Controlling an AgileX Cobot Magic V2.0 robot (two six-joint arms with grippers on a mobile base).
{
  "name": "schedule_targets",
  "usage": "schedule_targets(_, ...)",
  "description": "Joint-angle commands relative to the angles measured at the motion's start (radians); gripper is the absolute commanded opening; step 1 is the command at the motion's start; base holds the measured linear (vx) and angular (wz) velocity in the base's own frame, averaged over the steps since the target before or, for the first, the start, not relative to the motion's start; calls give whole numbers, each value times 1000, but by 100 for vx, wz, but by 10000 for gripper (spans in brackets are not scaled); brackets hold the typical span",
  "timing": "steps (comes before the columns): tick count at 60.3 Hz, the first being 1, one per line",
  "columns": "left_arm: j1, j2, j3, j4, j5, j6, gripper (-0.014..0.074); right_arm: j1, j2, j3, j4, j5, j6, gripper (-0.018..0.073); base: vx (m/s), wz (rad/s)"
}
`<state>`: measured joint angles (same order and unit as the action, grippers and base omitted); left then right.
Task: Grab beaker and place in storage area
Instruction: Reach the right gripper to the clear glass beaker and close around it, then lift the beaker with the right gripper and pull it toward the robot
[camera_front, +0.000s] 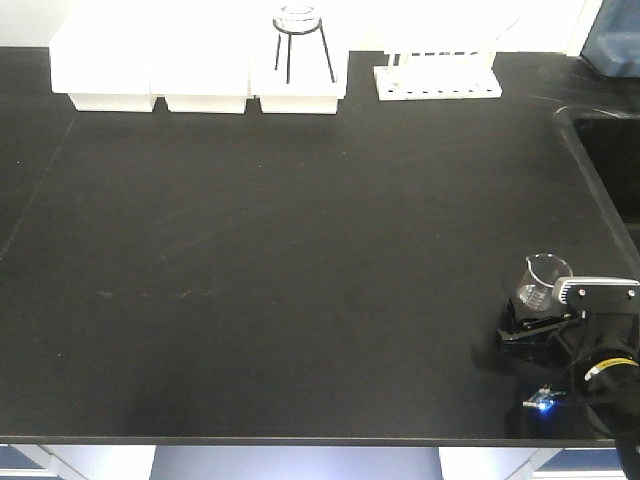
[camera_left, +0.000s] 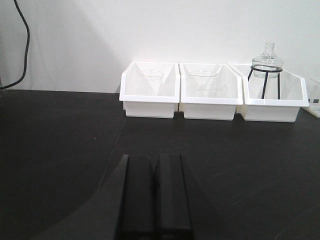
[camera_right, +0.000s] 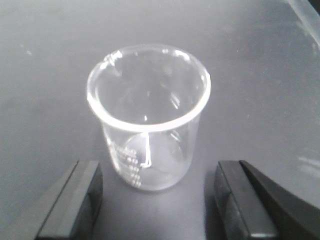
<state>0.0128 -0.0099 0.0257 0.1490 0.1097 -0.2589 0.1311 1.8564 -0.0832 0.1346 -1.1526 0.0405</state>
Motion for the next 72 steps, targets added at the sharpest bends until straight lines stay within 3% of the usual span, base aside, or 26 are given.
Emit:
schedule_targets(1, -6, -18, 22, -6, -84, -6, -8, 0, -26, -25, 1, -192, -8, 519, 0, 0)
schedule_targets(51, -6, -18, 22, -6, -84, -6, -8, 0, -13, -114, 13, -192, -23, 496, 0, 0)
schedule_targets(58, -6, -18, 22, -6, -84, -6, -8, 0, -3, -114, 15, -192, -50, 410, 0, 0)
schedule_targets(72, -6, -18, 22, -6, -84, -6, -8, 0, -3, -114, 28, -192, -53, 82, 0, 0)
